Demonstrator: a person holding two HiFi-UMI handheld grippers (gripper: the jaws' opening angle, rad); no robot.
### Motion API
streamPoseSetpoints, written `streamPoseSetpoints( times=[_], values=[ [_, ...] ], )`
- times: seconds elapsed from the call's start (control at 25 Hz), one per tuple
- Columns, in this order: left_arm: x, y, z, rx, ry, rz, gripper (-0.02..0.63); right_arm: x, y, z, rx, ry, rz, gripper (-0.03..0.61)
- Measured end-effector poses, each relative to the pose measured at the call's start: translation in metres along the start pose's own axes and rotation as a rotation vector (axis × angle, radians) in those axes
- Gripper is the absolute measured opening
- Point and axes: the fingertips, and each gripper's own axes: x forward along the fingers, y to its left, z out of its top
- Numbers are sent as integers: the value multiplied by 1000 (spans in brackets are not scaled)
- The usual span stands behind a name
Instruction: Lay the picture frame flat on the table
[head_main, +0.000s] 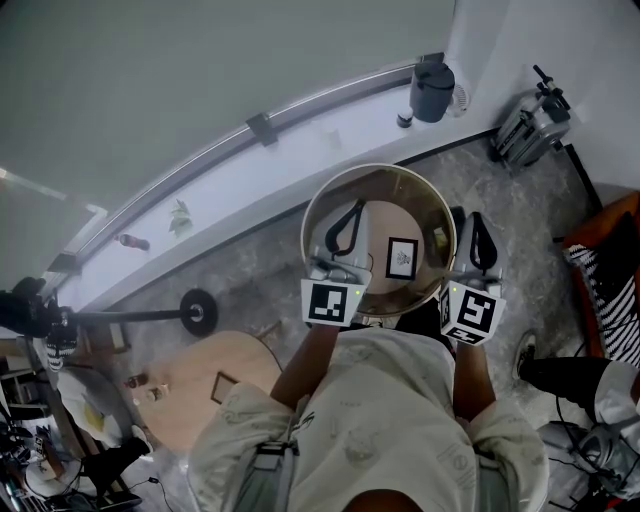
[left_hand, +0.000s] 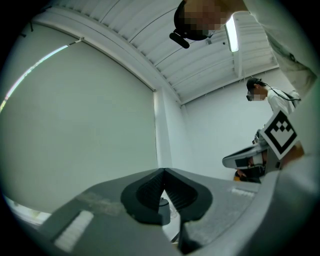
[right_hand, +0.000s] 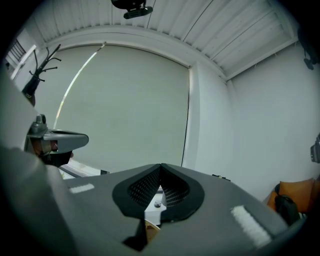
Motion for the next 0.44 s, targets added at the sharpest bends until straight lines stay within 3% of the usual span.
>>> streamPoseSetpoints(
  times=[0.44],
  values=[
    [0, 3, -2, -16, 13, 9, 3, 1, 0, 1, 25, 3, 9, 2]
  ],
)
